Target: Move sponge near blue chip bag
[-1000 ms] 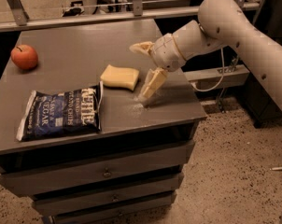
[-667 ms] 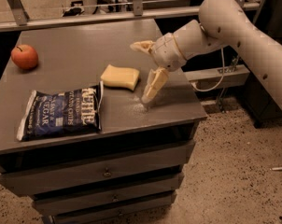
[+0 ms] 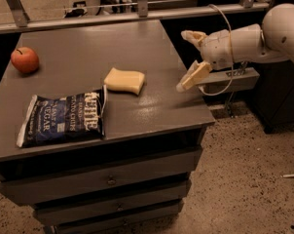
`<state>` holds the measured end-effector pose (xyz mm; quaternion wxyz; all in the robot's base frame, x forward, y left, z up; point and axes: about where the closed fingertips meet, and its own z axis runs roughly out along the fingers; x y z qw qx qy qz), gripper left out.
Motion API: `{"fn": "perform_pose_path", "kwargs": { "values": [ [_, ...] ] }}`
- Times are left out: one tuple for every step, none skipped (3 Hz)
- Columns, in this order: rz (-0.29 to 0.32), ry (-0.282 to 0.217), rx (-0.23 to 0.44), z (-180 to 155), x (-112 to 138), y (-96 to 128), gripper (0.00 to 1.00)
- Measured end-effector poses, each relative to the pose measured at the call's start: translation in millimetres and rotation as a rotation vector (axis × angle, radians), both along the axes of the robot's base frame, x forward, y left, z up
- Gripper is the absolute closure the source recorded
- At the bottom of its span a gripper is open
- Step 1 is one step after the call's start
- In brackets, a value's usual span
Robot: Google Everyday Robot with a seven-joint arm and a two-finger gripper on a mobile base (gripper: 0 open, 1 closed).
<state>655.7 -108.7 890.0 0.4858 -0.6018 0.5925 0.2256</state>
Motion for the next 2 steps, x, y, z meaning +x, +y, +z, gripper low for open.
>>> {"fn": "perform_pose_path", "kwargs": {
  "values": [
    [-0.037, -0.011, 0.019, 5.1, 5.4, -14.0, 0.00],
    [-0.037, -0.011, 0.019, 5.1, 5.4, -14.0, 0.00]
  ]
}}
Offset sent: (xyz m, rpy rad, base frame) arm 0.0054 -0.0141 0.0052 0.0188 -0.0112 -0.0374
